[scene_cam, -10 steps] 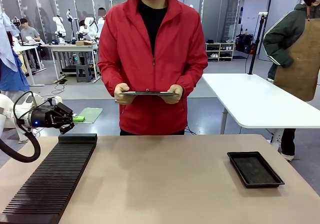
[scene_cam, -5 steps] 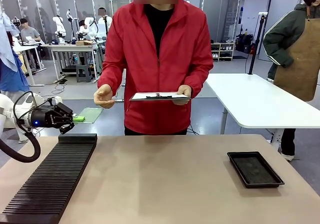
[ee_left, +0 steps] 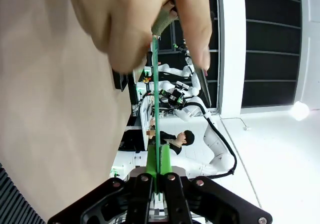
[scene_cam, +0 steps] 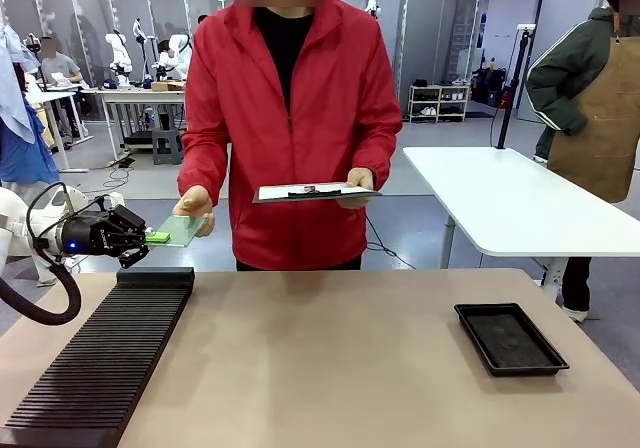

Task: Inspect the PCB.
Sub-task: Release the Blank PCB you were holding.

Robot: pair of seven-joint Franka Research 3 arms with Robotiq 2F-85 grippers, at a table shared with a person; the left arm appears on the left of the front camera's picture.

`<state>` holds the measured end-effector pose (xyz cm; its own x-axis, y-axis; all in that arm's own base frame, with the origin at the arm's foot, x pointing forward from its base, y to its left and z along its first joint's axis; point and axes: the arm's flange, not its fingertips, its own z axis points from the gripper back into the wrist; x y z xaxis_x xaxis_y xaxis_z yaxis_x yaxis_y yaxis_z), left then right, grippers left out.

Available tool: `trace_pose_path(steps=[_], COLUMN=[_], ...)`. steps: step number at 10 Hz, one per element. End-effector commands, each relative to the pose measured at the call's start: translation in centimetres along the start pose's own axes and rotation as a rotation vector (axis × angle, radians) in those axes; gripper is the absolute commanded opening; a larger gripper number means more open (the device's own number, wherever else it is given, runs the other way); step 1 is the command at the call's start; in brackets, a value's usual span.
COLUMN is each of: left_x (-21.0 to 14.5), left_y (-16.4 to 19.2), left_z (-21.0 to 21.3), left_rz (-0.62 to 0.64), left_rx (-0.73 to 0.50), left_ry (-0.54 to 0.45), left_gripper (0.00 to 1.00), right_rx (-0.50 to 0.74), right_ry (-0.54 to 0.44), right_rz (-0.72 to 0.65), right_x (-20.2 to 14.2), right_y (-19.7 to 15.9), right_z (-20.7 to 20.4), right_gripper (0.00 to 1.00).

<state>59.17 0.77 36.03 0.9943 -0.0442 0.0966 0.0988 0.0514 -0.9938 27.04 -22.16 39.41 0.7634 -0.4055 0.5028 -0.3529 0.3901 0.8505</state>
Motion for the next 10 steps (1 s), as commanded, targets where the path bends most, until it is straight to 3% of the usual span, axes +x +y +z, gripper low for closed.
trace_pose_path(steps=[1,10], left_x=[-0.07,-0.07], left_y=[0.04,0.04], left_z=[0.02,0.02], left_rz=[0.001,0.001], left_rx=[0.0,0.0], left_ry=[0.002,0.002], left_gripper=[0.03,0.03], right_rx=[0.009,0.009], right_ry=[-0.004,-0.004], right_rz=[0.007,0.007], right_x=[0.0,0.0], right_y=[0.04,0.04], right_z=[0.1,0.1], right_gripper=[1.0,1.0])
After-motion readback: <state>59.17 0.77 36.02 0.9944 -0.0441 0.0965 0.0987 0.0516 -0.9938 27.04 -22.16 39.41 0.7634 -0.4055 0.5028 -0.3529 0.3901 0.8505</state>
